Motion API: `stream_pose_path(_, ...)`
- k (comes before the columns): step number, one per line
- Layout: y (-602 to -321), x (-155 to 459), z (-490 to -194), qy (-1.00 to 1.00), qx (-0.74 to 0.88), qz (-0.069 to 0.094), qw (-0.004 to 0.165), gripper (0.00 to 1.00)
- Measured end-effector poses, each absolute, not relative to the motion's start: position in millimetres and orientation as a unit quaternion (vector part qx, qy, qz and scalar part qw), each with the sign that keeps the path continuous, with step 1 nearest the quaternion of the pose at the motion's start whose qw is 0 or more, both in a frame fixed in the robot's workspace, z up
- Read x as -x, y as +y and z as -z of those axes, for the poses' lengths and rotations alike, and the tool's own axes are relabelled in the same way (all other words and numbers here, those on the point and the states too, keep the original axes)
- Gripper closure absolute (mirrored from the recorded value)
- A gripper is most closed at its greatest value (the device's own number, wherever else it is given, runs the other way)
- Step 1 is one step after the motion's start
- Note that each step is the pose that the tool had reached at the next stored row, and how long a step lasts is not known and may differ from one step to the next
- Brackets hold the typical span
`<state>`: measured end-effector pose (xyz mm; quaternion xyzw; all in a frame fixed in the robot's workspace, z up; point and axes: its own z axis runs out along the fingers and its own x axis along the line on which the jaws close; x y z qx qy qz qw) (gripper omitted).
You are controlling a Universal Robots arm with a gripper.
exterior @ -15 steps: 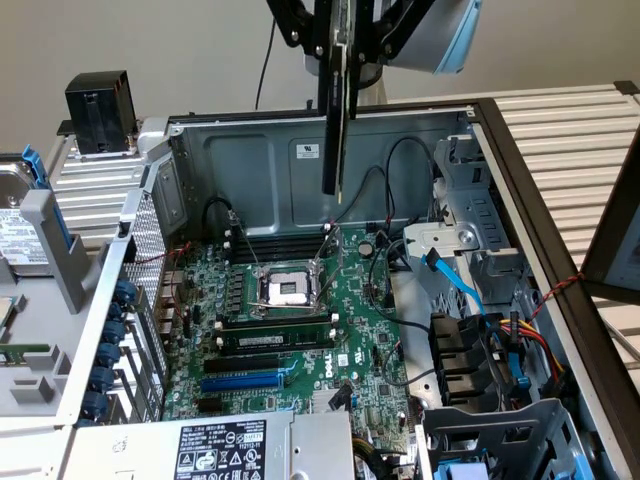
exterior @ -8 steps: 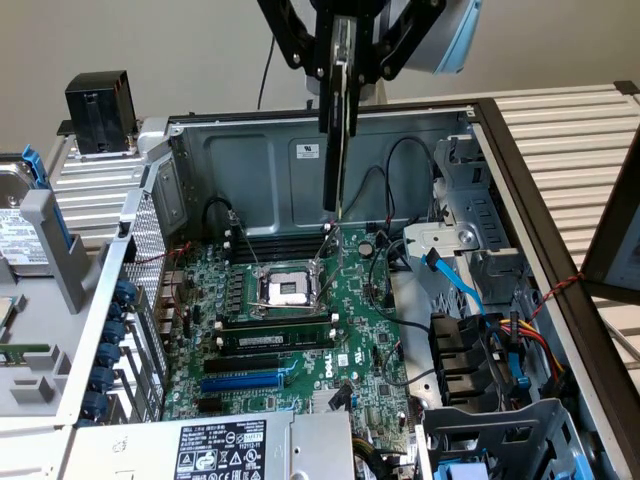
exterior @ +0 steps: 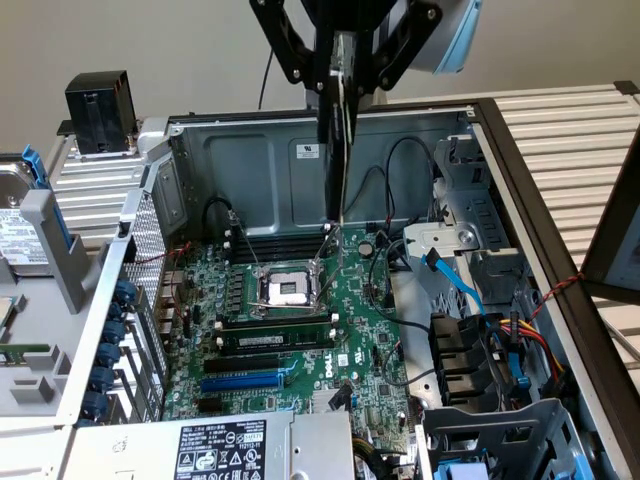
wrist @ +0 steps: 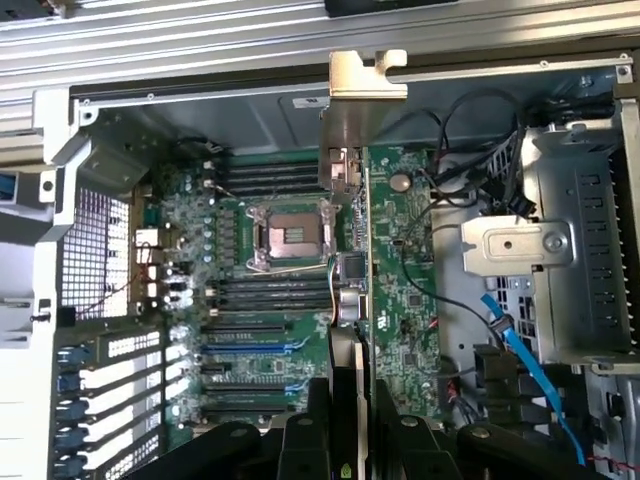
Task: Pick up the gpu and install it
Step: 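Insert the gpu into the slot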
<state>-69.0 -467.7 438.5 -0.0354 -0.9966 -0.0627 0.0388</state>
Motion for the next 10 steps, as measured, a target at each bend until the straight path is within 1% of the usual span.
stream_pose_path(10,-467.7,69.0,-432.8,-0.996,-0.056,0.062,0.043,0.73)
